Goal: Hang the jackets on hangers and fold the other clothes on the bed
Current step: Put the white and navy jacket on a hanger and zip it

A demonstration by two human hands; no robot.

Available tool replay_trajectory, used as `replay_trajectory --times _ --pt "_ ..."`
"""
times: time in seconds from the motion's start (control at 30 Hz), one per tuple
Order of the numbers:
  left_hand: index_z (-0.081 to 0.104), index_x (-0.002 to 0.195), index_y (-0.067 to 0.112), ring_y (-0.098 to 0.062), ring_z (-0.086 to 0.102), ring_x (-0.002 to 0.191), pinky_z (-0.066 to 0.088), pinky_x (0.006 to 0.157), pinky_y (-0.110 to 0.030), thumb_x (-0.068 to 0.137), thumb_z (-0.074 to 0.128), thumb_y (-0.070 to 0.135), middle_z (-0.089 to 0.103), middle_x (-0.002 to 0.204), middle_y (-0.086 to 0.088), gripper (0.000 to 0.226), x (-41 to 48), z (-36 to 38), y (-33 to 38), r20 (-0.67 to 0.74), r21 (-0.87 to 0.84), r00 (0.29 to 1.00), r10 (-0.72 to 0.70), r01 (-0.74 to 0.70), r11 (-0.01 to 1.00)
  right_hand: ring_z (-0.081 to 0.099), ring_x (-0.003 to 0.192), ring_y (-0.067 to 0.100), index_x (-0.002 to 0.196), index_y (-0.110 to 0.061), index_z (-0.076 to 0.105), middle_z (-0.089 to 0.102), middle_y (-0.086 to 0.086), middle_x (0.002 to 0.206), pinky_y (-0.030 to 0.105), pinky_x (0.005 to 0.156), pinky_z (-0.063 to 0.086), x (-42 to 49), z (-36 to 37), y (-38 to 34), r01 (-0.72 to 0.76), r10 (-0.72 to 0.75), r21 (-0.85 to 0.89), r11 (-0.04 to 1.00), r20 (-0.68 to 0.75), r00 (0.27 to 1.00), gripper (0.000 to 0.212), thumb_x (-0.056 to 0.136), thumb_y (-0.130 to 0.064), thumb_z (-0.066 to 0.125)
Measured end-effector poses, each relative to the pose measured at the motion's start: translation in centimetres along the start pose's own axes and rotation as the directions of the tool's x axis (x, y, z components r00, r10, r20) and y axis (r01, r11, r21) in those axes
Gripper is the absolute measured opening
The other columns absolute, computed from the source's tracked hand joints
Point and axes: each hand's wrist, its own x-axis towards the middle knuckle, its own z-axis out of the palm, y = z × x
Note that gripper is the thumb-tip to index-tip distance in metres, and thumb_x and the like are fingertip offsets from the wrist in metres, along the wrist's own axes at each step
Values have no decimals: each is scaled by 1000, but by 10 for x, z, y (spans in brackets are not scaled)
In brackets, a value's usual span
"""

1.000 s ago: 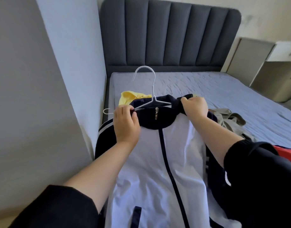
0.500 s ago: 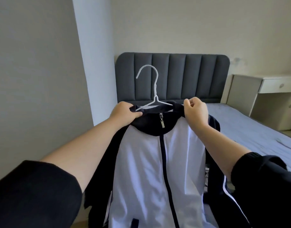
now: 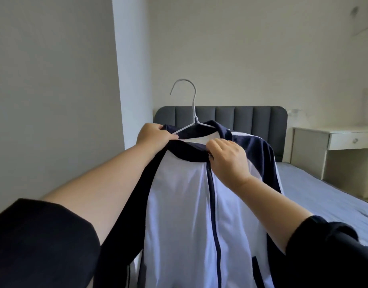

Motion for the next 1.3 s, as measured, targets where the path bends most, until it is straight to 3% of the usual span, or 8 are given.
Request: replay_trajectory --times 0.17,0.3,0.43,0.53,0.6,0.83,1.03,1.3 --pt "67 68 13 -20 63 67 48 63 -29 70 77 24 67 65 0 15 5 -18 21 -85 85 992 92 -85 993 55 62 27 75 -7 62 57 5 68 29 55 43 5 -2 -4 224 -252 128 966 282 926 22 68 -15 81" --pt "53 51 20 -7 48 50 32 47 -22 70 77 24 49 45 13 31 8 -34 26 -177 156 967 186 -159 975 55 94 31 101 -2 65 61 12 99 38 83 45 38 -17 8 -192 191 191 963 21 981 20 91 -14 53" --pt "41 53 17 -10 39 46 27 47 -24 70 77 25 41 46 10 40 10 -39 36 -201 208 942 268 -227 951 48 117 28 124 -12 56 59 6 120 35 101 35 78 -19 23 -656 576 286 698 320 752 33 98 -28 47" --pt "35 54 17 -16 35 49 26 49 -26 70 77 25 37 49 7 46 13 -47 42 -226 270 914 336 -273 924 57 87 30 81 -20 61 61 0 77 34 78 42 95 -14 36 -697 551 204 687 479 683 20 95 -29 51" --pt "32 54 17 -16 32 49 24 50 -27 72 77 26 35 50 6 49 16 -57 45 -252 313 897 362 -278 908 50 73 27 63 -19 52 49 -2 61 31 63 34 105 -10 34 -727 561 225 649 504 657 32 94 -27 55" --pt "59 70 10 -24 52 63 34 52 -26 73 77 27 53 61 4 25 20 -118 53 -431 344 842 326 -180 921 55 76 28 71 -13 58 55 2 65 33 71 39 155 17 -18 -722 581 325 610 435 688 27 91 -31 59" --pt "64 76 16 -23 57 69 37 60 -25 71 80 24 56 65 8 19 21 -191 41 -583 295 761 284 -127 947 45 52 21 59 -12 48 46 1 53 27 49 31 196 35 -67 -714 554 333 616 461 693 48 81 -53 61" --pt "59 67 17 -18 51 59 31 48 -21 68 81 23 52 59 10 23 19 -271 -22 -671 290 714 200 4 957 34 40 17 44 -17 34 31 -7 31 25 44 24 212 102 -151 -752 464 396 527 608 645 55 75 -50 66"
